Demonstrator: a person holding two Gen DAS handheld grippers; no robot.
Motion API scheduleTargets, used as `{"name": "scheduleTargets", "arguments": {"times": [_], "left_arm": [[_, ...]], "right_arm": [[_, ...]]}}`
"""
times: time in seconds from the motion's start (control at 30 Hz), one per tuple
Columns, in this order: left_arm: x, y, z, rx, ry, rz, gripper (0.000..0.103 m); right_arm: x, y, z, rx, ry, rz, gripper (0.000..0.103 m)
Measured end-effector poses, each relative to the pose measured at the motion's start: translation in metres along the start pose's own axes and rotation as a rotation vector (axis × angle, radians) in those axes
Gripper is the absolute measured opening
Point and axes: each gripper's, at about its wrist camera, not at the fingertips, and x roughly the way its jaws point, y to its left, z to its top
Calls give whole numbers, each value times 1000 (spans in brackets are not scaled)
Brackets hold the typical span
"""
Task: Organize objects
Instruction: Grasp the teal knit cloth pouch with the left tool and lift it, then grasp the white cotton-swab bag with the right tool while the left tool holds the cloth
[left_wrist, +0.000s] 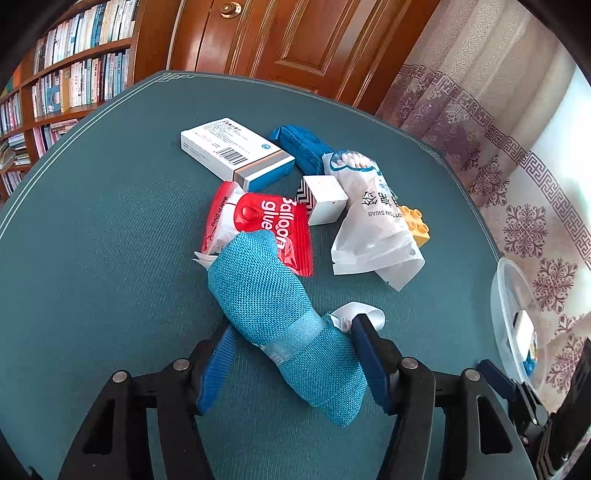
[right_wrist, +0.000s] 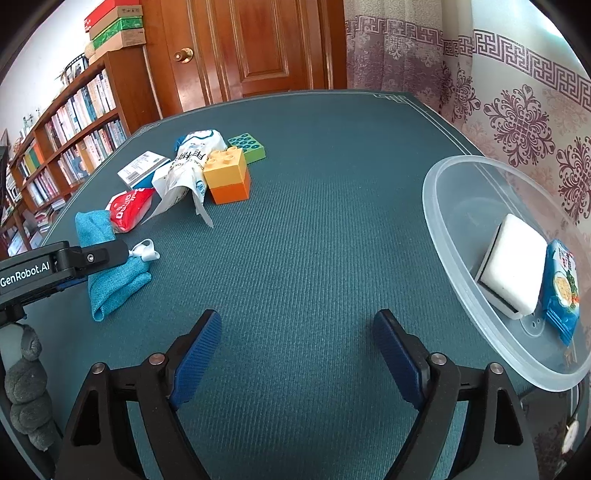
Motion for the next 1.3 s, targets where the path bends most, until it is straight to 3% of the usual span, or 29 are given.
{"name": "scheduleTargets", "arguments": {"times": [0.1, 0.33, 0.9, 1.3], "left_arm": [[-2, -1, -4, 12, -16, 2, 61], [-21, 8, -14, 34, -36, -2, 55], [-84, 27, -27, 80, -214, 51, 55], [-92, 8, -29, 133, -229, 68, 55]], "right_arm": [[6, 9, 0, -55, 26, -5, 103], [8, 14, -2, -87, 37, -35, 103], [8, 14, -2, -87, 35, -35, 103], [7, 14, -1, -85, 30, -36, 103]]}}
